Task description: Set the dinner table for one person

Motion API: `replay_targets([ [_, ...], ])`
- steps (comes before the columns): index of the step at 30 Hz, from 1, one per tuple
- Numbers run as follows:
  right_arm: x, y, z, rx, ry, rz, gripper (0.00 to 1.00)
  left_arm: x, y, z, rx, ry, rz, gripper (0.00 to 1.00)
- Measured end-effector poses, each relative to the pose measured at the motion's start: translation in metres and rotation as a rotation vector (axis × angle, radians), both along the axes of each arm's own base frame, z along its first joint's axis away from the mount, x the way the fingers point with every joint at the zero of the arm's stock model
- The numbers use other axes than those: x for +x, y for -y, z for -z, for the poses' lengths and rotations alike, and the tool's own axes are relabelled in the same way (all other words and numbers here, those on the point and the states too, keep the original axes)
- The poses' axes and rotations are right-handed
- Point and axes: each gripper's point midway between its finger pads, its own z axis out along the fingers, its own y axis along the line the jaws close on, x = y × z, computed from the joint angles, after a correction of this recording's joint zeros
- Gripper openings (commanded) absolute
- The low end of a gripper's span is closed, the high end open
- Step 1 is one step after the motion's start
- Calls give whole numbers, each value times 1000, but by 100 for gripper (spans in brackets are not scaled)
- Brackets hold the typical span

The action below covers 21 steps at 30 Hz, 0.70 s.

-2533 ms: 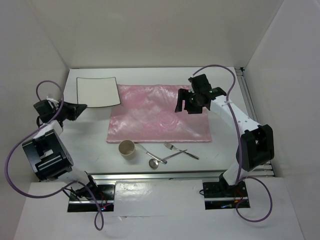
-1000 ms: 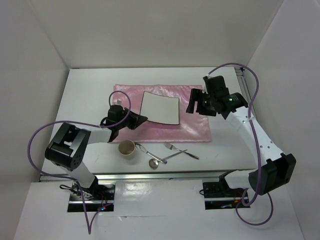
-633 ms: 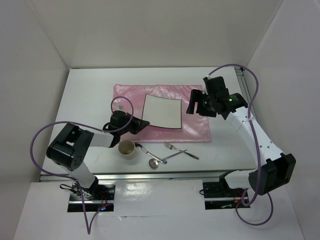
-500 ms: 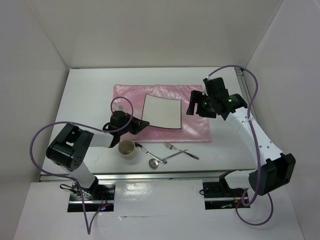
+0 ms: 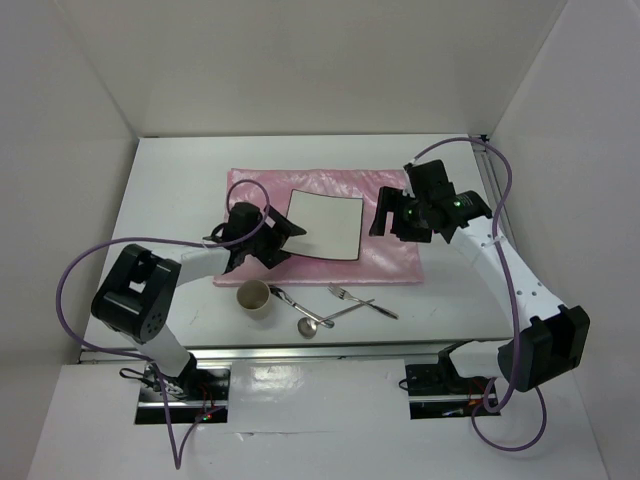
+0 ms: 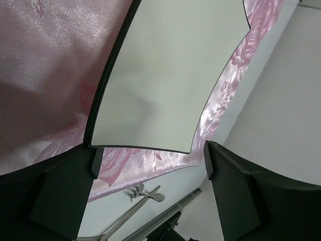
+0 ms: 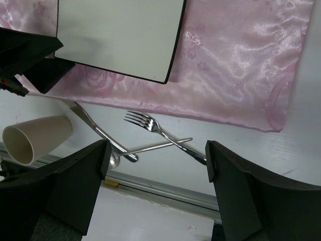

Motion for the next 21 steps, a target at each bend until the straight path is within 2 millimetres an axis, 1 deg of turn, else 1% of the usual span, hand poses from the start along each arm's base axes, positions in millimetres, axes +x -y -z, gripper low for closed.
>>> replay_targets([
  [6, -6, -3, 8, 14, -31, -18, 88, 4, -7, -7, 176, -18, 41, 100],
  [9, -7, -5, 8, 21, -35, -26, 88, 6, -15, -26, 266, -5, 54, 100],
  [11, -6, -7, 9, 25, -37, -32, 88, 8, -22, -45, 316, 27, 57, 100],
  [13, -6, -10, 12, 26, -45, -41, 88, 8, -32, -61, 349, 49, 49, 100],
  [15, -6, -16, 17, 21, -58, -59, 88, 2, -47, -67, 382, 45, 42, 100],
  [17, -9, -29, 21, 9, -73, -101, 88, -2, -67, -75, 403, 42, 18, 100],
  [18, -12, -40, 23, 6, -78, -135, 88, -4, -78, -79, 422, 42, 8, 100],
  [19, -16, -54, 24, 4, -80, -176, 88, -6, -94, -83, 450, 40, -10, 100],
  [20, -23, -78, 24, -2, -78, -248, 88, -7, -108, -89, 478, 34, -30, 100],
  [21, -26, -88, 24, 0, -80, -277, 89, -7, -121, -97, 504, 31, -56, 100],
])
